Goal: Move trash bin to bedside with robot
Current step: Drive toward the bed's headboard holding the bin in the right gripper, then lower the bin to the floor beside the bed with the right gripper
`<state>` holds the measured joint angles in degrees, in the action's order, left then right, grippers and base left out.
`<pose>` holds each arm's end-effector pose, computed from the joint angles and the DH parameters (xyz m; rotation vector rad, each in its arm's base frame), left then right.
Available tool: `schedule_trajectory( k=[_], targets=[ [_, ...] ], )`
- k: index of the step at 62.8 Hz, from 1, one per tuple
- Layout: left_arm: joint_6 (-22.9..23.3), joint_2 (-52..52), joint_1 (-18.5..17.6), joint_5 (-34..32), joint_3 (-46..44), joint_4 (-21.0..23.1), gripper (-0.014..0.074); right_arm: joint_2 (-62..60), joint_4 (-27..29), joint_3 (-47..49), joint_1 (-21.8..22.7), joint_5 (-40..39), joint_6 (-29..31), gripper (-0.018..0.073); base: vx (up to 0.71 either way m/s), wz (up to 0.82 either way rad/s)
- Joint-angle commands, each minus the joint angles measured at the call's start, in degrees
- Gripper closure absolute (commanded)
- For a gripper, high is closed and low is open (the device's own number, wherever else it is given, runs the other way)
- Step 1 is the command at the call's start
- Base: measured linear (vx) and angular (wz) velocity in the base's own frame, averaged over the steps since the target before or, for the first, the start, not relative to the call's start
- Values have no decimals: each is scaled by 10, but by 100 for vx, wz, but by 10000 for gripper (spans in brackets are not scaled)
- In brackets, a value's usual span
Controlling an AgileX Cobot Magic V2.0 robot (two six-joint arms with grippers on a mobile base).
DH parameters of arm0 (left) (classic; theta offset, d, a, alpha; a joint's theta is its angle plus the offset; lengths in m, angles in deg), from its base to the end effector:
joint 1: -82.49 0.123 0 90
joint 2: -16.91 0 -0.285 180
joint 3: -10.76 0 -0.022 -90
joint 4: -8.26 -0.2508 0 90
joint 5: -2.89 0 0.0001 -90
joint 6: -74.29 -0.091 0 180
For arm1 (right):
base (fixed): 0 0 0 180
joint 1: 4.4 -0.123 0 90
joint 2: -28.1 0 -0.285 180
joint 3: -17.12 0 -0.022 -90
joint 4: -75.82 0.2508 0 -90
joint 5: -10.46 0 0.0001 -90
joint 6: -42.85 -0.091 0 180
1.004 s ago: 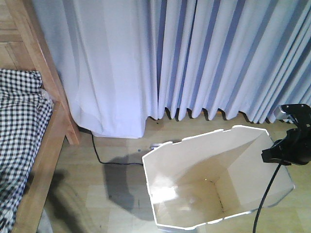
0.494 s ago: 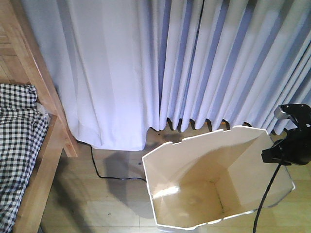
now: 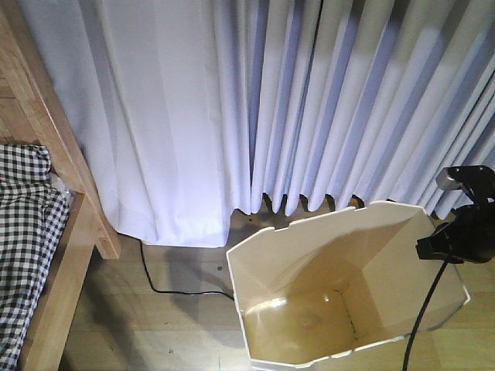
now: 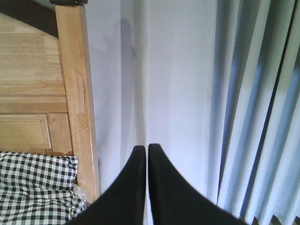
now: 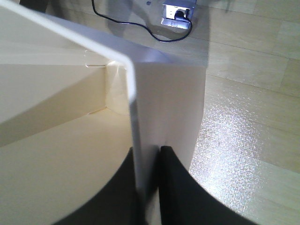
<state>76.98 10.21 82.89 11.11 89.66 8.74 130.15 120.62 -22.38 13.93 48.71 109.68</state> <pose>0.0561 0.0003 0.1913 -0.0500 1.6368 -0.0379 0.2458 -0.0395 0.1382 -0.3062 2.7573 0.4940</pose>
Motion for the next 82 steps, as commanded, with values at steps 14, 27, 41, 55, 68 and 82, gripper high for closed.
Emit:
schedule_trajectory(
  k=[14,27,41,55,68,82],
  targets=[
    [5,5,-2,-41,16,5,602,-28,64,16,2,60,-11,565,1,0],
    [5,5,-2,-41,16,5,602,-28,64,16,2,60,-11,565,0,0],
    [5,5,-2,-41,16,5,602,-28,64,16,2,60,-11,565,0,0],
    [5,5,-2,-41,16,5,602,-28,65,16,2,59,-11,565,0,0],
    [5,5,-2,-41,16,5,602,-7,139,19,2,-7,-11,565,0,0],
    [5,5,-2,-41,16,5,602,91,188,64,2,-42,8,564,0,0]
  ],
)
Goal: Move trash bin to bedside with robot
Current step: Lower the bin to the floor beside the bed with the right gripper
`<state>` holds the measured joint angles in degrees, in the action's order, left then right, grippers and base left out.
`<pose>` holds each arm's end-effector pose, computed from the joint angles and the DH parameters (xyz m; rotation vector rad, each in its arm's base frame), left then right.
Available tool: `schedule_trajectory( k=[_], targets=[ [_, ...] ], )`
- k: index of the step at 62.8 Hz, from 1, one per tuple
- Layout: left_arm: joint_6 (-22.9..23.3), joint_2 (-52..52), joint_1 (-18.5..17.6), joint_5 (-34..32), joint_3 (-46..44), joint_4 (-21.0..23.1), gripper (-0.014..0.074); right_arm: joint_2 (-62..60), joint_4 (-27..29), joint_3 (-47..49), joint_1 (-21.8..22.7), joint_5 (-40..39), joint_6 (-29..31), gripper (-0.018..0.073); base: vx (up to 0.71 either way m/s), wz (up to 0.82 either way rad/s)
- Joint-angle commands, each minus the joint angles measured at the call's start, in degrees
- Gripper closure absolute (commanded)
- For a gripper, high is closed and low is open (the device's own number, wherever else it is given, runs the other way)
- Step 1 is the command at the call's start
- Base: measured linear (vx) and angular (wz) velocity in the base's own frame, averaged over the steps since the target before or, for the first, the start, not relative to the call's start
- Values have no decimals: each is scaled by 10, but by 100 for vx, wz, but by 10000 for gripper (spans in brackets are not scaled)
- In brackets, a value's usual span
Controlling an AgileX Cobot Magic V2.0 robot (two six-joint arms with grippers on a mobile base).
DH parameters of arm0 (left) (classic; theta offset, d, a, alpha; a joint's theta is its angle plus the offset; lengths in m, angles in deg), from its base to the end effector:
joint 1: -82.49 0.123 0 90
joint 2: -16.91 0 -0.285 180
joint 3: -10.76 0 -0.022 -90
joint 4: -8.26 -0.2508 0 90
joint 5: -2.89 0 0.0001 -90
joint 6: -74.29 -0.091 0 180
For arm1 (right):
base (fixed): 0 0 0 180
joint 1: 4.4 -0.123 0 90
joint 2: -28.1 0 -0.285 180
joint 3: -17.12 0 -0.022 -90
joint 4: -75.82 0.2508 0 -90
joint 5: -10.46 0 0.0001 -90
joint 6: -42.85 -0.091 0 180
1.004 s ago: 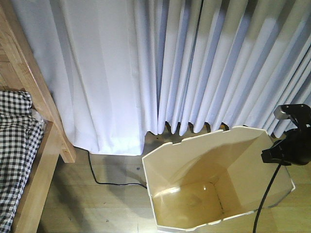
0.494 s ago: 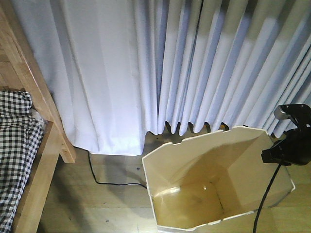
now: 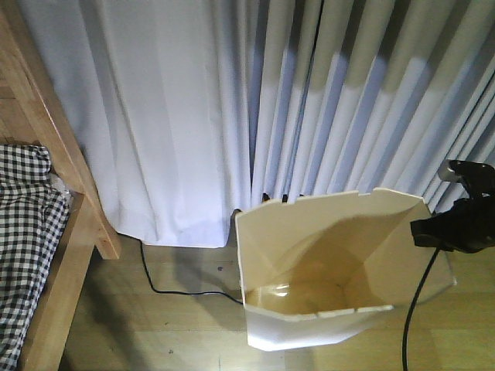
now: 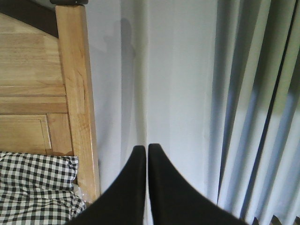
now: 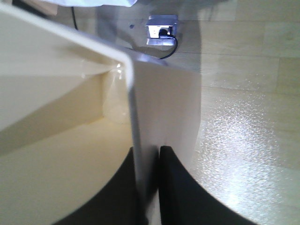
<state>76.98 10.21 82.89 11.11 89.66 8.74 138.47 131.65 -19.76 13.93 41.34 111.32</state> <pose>0.0561 0.0003 0.1913 -0.0500 1.6368 -0.0379 0.2718 -0.0493 0.1113 -0.0396 2.7377 0.4787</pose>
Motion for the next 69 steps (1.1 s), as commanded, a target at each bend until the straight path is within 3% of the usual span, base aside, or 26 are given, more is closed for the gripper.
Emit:
schedule_trajectory(
  k=[1,56,69],
  targets=[
    [5,5,-2,-41,16,5,602,15,78,41,2,31,-8,564,0,0],
    [5,5,-2,-41,16,5,602,478,94,344,2,50,47,564,0,0],
    [5,5,-2,-41,16,5,602,544,103,400,-22,74,57,564,0,0]
  ],
)
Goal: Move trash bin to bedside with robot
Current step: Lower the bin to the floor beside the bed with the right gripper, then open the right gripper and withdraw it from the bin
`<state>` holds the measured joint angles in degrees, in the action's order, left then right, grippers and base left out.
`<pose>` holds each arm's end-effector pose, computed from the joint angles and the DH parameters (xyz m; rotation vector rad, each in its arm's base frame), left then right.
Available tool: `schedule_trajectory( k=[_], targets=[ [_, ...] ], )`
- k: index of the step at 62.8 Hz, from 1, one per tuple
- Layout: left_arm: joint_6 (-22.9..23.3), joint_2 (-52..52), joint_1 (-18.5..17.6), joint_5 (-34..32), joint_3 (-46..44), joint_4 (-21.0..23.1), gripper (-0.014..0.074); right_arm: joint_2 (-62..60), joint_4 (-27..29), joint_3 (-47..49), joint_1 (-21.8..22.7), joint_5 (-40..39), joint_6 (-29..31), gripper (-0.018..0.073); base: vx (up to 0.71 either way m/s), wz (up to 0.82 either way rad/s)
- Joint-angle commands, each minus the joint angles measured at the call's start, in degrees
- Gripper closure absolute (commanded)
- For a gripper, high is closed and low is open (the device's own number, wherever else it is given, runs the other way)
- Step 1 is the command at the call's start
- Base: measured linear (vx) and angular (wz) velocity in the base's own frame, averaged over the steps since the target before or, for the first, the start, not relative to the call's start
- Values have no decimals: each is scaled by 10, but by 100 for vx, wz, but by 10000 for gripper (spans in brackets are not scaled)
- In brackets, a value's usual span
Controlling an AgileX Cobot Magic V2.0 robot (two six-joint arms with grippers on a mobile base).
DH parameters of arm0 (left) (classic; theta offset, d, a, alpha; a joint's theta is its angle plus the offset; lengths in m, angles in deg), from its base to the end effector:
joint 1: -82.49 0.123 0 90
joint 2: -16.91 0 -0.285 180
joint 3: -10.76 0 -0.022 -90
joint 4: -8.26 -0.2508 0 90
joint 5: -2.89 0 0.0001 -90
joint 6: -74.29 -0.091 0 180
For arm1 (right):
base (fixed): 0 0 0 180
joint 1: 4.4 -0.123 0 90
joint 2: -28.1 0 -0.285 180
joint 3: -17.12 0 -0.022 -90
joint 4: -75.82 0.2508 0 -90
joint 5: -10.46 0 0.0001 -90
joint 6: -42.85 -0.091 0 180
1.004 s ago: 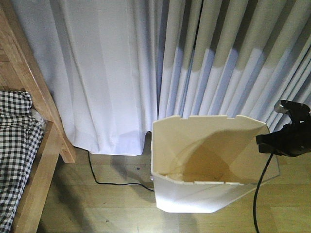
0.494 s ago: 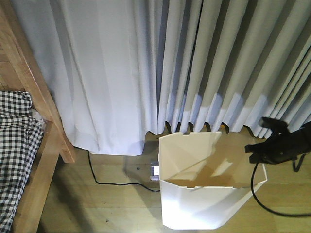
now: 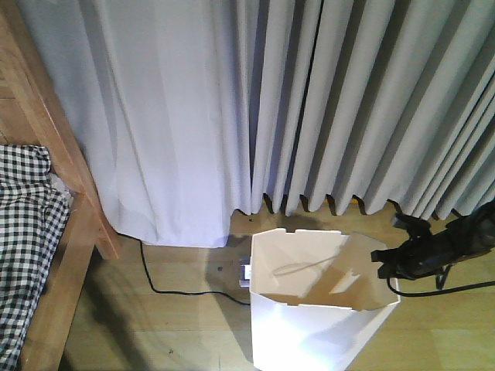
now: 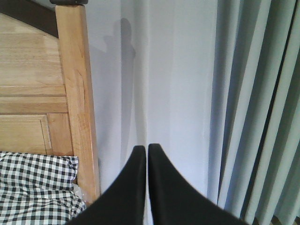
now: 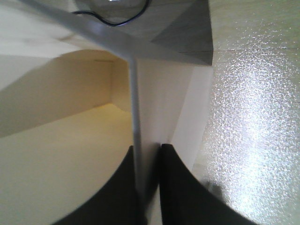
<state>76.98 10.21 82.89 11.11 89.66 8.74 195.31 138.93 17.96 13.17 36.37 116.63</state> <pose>0.0561 0.0003 0.1913 -0.0500 1.6368 -0.0379 0.3541 -0.0748 -0.1362 0.1066 2.9592 0.5707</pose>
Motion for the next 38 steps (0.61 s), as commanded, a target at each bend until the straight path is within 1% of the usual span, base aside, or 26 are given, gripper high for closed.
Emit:
schedule_trajectory(
  k=[1,8,14,19,32,38],
  targets=[
    [5,5,-2,-41,16,5,602,-19,30,27,-19,124,5,564,0,0],
    [5,5,-2,-41,16,5,602,5,39,51,-45,126,5,564,0,0],
    [5,5,-2,-41,16,5,602,29,64,74,-59,125,5,564,0,0],
    [5,5,-2,-41,16,5,602,47,87,91,-63,128,5,564,0,0],
    [5,5,-2,-41,16,5,602,92,93,123,-72,125,18,564,0,0],
    [5,5,-2,-41,16,5,602,111,114,129,-73,123,34,564,0,0]
  ],
)
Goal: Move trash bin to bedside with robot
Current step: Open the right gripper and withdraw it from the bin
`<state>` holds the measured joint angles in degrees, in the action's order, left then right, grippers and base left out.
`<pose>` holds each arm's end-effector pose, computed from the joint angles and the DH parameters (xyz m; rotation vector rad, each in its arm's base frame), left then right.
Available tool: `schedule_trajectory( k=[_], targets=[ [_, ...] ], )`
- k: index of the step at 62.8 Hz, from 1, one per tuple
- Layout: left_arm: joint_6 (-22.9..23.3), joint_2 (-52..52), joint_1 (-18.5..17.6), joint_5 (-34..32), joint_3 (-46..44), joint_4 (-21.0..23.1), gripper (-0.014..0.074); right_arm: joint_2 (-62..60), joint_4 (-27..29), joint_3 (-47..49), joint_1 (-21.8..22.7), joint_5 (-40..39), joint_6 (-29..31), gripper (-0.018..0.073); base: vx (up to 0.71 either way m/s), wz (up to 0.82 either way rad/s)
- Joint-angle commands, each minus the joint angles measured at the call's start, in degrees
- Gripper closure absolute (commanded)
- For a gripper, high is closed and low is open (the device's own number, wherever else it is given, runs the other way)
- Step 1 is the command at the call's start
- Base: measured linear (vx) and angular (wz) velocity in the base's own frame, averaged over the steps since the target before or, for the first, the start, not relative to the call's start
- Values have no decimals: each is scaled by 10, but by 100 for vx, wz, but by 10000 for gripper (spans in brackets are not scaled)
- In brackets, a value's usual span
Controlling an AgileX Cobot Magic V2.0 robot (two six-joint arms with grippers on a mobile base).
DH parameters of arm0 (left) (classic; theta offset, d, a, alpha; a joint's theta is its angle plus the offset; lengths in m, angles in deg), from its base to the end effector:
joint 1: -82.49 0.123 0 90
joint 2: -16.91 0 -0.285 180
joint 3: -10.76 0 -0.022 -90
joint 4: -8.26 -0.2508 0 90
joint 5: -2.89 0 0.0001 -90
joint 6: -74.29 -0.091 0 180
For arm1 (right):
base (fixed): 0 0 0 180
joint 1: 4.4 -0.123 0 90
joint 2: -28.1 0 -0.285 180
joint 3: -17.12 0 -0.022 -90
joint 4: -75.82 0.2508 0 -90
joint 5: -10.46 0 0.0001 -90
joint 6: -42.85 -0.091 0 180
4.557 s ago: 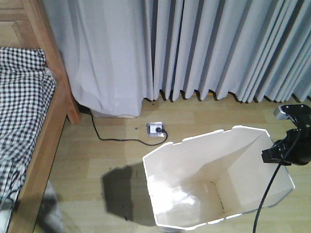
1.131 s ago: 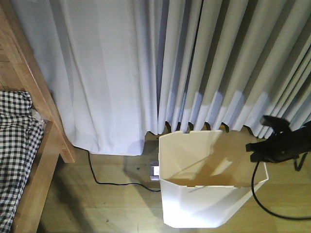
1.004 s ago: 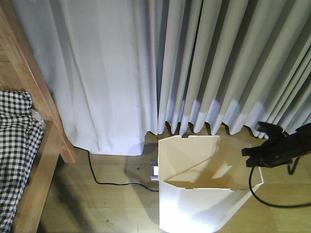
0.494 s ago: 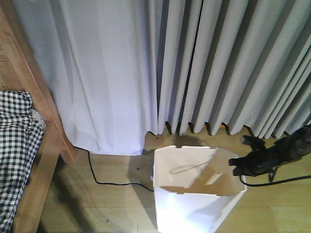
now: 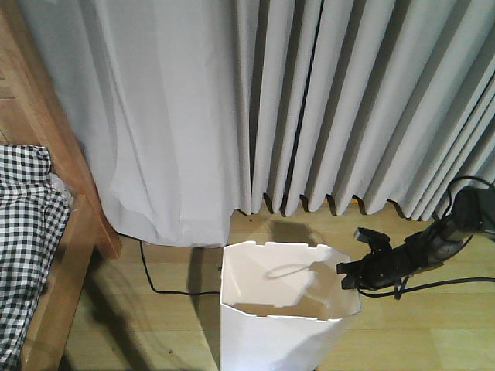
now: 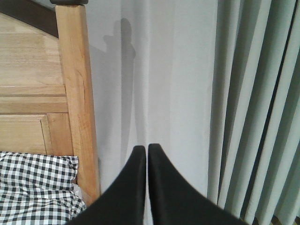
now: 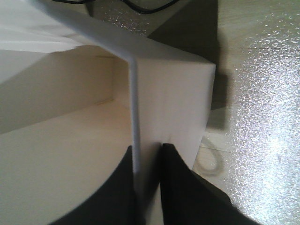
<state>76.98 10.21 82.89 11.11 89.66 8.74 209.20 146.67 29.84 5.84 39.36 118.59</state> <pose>0.0561 0.0003 0.1913 -0.0500 1.6368 -0.0379 0.3606 -0.0228 -0.2046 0.0656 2.9641 0.7025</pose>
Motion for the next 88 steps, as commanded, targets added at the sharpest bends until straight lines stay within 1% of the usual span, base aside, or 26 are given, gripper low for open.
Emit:
schedule_trajectory(
  k=[1,10,21,29,36,42,46,49,54,59,63,67,73,80,88],
  targets=[
    [5,5,-2,-41,16,5,602,-25,40,10,0,91,20,564,0,0],
    [5,5,-2,-41,16,5,602,-5,43,10,0,85,54,564,0,0],
    [5,5,-2,-41,16,5,602,2,42,10,0,77,54,557,0,0],
    [5,5,-2,-41,16,5,602,2,23,10,0,81,54,513,0,0],
    [5,5,-2,-41,16,5,602,2,7,10,0,93,48,413,0,0],
    [5,5,-2,-41,16,5,602,1,0,10,2,109,48,282,0,0],
    [5,5,-2,-41,16,5,602,0,-9,10,2,113,48,170,0,0],
    [5,5,-2,-41,16,5,602,-1,-19,10,2,113,47,106,0,0],
    [5,5,-2,-41,16,5,602,-4,-39,10,4,112,32,33,0,0],
    [5,5,-2,-41,16,5,602,-9,-81,10,4,93,-2,0,0,0],
    [5,5,-2,-41,16,5,602,-17,-126,9,4,72,-45,1,0,0],
    [5,5,-2,-41,16,5,602,-29,-182,9,4,47,-91,7,0,0],
    [5,5,-2,-41,16,5,602,-51,-250,9,4,22,-144,21,0,0],
    [5,5,-2,-41,16,5,602,-80,-326,9,4,24,-209,38,0,0],
    [5,5,-2,-41,16,5,602,-123,-416,9,4,64,-266,50,0,0]
  ],
)
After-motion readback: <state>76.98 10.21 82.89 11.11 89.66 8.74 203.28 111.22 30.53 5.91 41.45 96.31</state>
